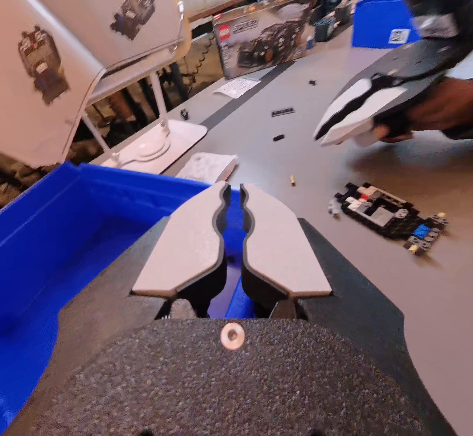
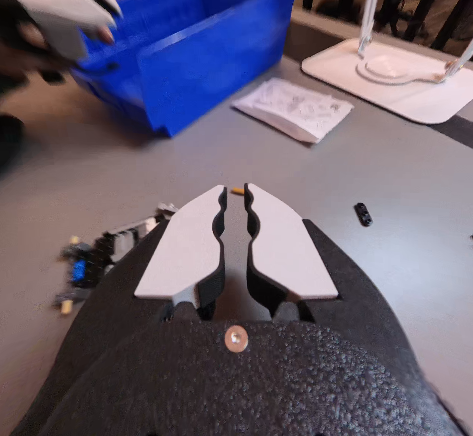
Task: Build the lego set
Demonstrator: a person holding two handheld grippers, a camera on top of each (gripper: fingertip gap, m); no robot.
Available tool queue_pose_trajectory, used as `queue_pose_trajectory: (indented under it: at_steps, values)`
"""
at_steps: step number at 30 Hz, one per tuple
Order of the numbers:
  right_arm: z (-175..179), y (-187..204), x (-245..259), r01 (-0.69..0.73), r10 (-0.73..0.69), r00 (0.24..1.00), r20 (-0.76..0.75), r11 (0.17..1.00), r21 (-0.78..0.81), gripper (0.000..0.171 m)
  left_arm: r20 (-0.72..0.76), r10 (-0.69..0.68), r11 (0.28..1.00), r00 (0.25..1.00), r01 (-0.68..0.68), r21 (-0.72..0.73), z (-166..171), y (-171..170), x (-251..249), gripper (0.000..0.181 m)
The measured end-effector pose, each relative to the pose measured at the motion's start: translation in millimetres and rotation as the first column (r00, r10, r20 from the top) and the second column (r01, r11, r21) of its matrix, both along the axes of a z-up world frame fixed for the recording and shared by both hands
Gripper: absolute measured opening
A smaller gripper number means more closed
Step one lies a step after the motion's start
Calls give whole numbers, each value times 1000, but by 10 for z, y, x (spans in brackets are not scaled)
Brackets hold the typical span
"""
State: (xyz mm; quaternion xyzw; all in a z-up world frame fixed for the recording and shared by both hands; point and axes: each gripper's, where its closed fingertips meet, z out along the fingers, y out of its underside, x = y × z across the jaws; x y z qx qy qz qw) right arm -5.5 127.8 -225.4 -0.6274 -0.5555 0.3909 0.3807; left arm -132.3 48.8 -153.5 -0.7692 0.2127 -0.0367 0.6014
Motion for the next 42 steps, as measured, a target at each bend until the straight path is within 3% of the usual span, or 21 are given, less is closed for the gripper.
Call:
queue_pose_trajectory:
  at_steps: [5, 9, 11, 13, 14, 16, 19, 22, 30, 33, 36, 38, 42]
  values:
    - [-392, 13, -144, -160, 130, 951, 279, 984, 85, 35, -59, -76, 996, 995, 78, 47, -41, -24, 273, 0]
    - [-493, 52, -273, -296, 241, 886, 396, 951, 85, 37, -76, -127, 992, 989, 128, 9, -193, -24, 415, 0]
    - [-524, 46, -321, -344, 291, 857, 426, 938, 51, 29, -65, -165, 986, 984, 164, -10, -257, -40, 475, 0]
    - [-533, -5, -297, -398, 347, 815, 464, 917, 13, 5, -59, -189, 982, 980, 188, -17, -293, -48, 513, 3]
    - [-534, -41, -275, -426, 369, 798, 476, 905, 14, 5, -63, -207, 978, 976, 206, -18, -308, -57, 541, 6]
    - [-462, -163, -295, -451, 403, 817, 411, 892, 22, 4, -86, -230, 973, 969, 228, -29, -356, -64, 588, 20]
    - [-118, -508, -334, -484, 487, 853, 187, 873, -66, 4, -171, -267, 963, 948, 269, -12, -397, -93, 690, 30]
    - [166, -830, -331, -524, 541, 839, 53, 831, -184, 4, -274, -288, 950, 918, 310, 41, -366, -136, 826, 28]
    - [315, -1063, -356, -567, 582, 813, 3, 793, -225, 5, -392, -314, 933, 865, 357, 41, -380, -230, 972, 5]
    - [367, -937, -348, -515, 521, 854, 4, 846, -138, 9, -381, -239, 951, 893, 294, 94, -231, -178, 840, 0]
    - [265, -753, -257, -450, 452, 886, 97, 892, -50, 16, -334, -30, 992, 942, 68, 103, -125, -22, 322, 0]
    - [97, -691, -195, -437, 427, 885, 187, 900, 11, 17, -256, 100, 995, 962, -98, 20, -192, 53, -47, 0]
    - [-172, -644, -199, -430, 406, 866, 292, 902, 21, 17, -158, 164, 982, 974, -176, -68, -304, 81, -301, 8]
